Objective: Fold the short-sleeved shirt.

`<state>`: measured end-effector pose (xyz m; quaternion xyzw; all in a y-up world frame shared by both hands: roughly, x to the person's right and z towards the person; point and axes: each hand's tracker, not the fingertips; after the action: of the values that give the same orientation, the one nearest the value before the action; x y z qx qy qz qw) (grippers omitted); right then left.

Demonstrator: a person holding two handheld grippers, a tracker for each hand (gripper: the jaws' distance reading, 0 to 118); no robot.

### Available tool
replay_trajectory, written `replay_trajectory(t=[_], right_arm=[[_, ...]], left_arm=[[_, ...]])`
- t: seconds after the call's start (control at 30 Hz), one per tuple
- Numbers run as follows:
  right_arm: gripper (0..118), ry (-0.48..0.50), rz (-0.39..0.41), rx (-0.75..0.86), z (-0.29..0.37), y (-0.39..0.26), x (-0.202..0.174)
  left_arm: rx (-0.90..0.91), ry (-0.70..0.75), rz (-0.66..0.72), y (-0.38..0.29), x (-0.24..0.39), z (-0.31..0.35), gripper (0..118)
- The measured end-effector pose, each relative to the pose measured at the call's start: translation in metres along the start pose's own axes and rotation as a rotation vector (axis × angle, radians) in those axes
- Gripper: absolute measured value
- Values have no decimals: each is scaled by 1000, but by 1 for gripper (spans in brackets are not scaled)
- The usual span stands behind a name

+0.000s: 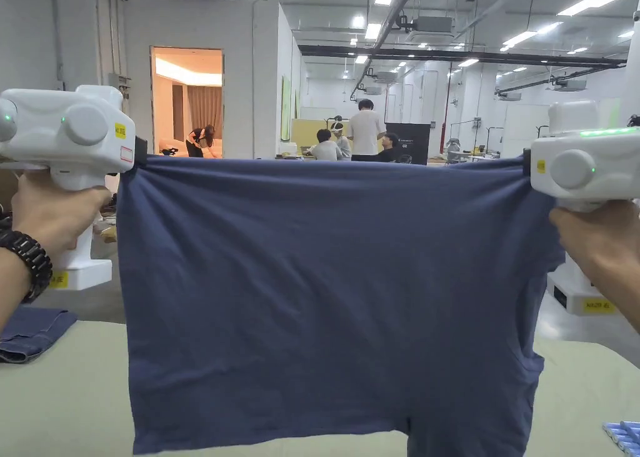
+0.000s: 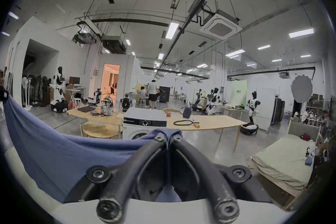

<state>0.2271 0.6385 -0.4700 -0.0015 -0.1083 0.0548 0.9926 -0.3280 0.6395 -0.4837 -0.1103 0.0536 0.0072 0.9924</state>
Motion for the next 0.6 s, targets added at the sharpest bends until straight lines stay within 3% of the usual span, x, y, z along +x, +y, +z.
replay_trajectory(t=[0.27,0.6], right_arm=[[0,10,39,7,1,-22,-3],[0,38,73,-112,39,-127,6]], left_arm=[[-11,-2,-18,-24,2,-3,0],[-122,-30,-41,-137,-4,9,0]])
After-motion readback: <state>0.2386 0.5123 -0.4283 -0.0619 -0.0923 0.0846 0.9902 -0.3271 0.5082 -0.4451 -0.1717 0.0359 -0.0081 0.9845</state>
